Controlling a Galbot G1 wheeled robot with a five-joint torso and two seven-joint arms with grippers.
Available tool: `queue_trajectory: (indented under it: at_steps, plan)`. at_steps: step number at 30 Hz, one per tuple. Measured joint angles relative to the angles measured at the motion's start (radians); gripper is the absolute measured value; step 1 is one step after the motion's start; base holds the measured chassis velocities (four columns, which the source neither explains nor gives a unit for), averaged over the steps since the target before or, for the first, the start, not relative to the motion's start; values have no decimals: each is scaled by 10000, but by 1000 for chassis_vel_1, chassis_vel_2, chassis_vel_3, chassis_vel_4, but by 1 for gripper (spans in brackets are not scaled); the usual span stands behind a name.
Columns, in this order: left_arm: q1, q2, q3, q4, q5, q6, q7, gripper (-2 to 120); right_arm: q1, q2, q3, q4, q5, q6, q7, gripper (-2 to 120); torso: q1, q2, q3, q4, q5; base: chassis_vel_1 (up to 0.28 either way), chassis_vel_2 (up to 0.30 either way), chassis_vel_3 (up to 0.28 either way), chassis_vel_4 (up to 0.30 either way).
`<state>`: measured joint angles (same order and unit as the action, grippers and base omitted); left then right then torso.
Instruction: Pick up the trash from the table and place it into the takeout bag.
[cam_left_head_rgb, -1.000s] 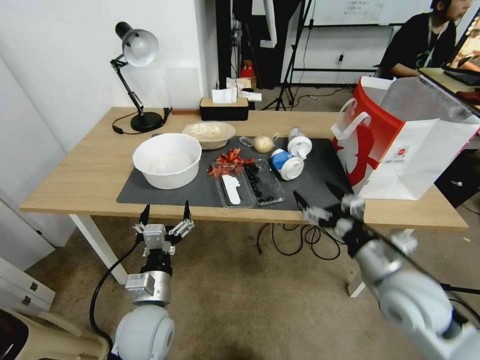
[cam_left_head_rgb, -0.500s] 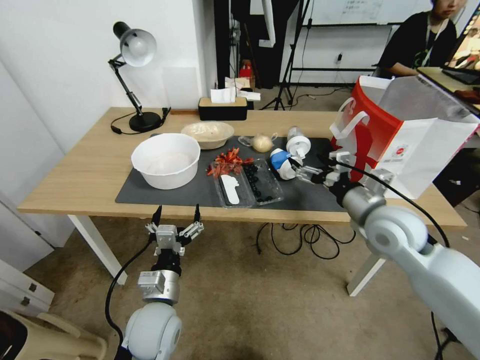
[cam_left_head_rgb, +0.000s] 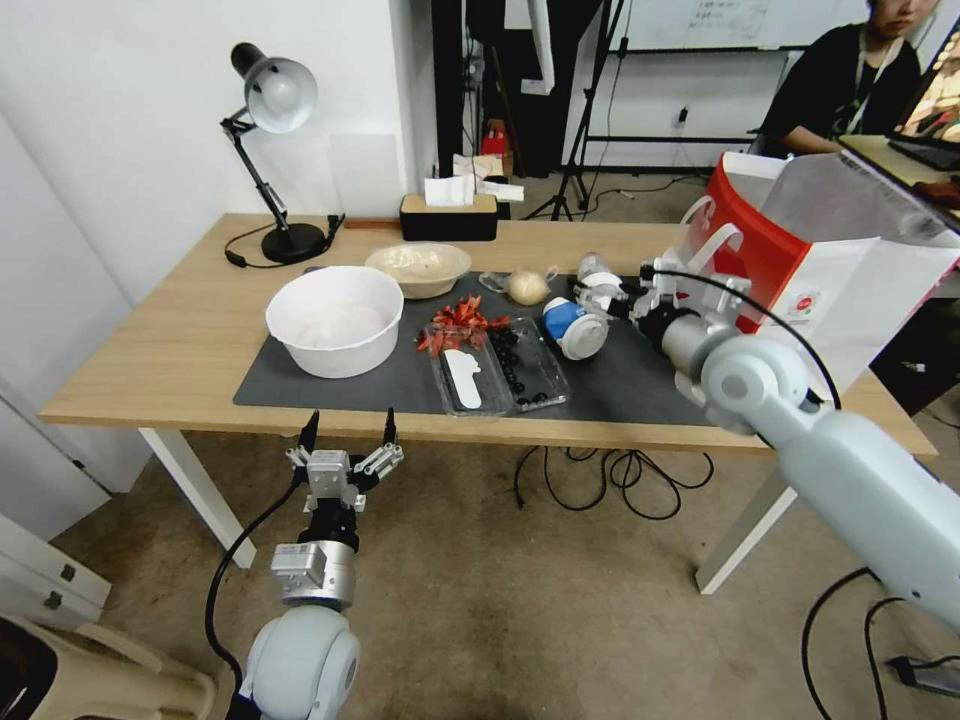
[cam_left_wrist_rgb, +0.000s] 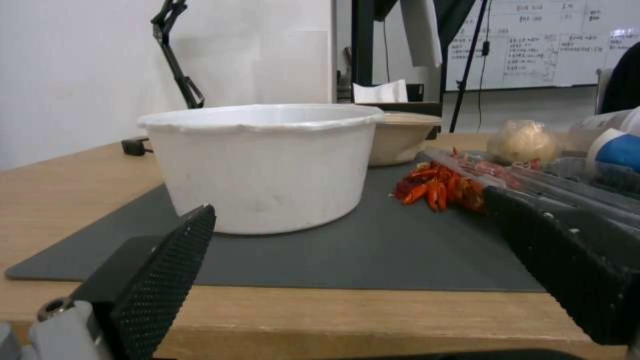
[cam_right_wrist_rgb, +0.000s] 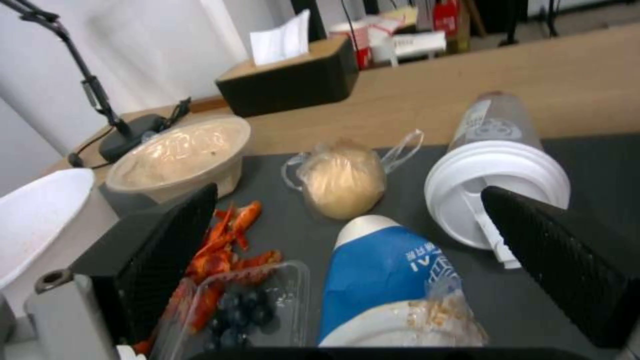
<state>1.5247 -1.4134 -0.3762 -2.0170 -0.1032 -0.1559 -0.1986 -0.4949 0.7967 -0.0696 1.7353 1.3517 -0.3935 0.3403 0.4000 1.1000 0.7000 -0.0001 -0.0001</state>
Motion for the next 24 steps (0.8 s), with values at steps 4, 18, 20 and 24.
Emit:
queue_trajectory:
  at_steps: [4,18,20,24]
  plan:
    - [10,-43,0,36,6,-31,0,100,621,304,-183,-352,805,-677,1066,100,0,0,1,2,2,0,0,0,0]
    - [40,-96,-94,97,20,-166,-3,100,1139,865,-309,-1141,1839,-1995,2686,100,0,0,0,1,1,0,0,0,0]
    - [23,-138,-65,140,54,-166,-4,100,1138,1026,-347,-1364,1839,-2022,2689,100,0,0,0,1,1,0,0,0,0]
    - [19,-162,-60,177,76,-168,-6,100,1144,1194,-392,-1713,1839,-2023,2587,100,0,0,0,1,1,0,0,0,0]
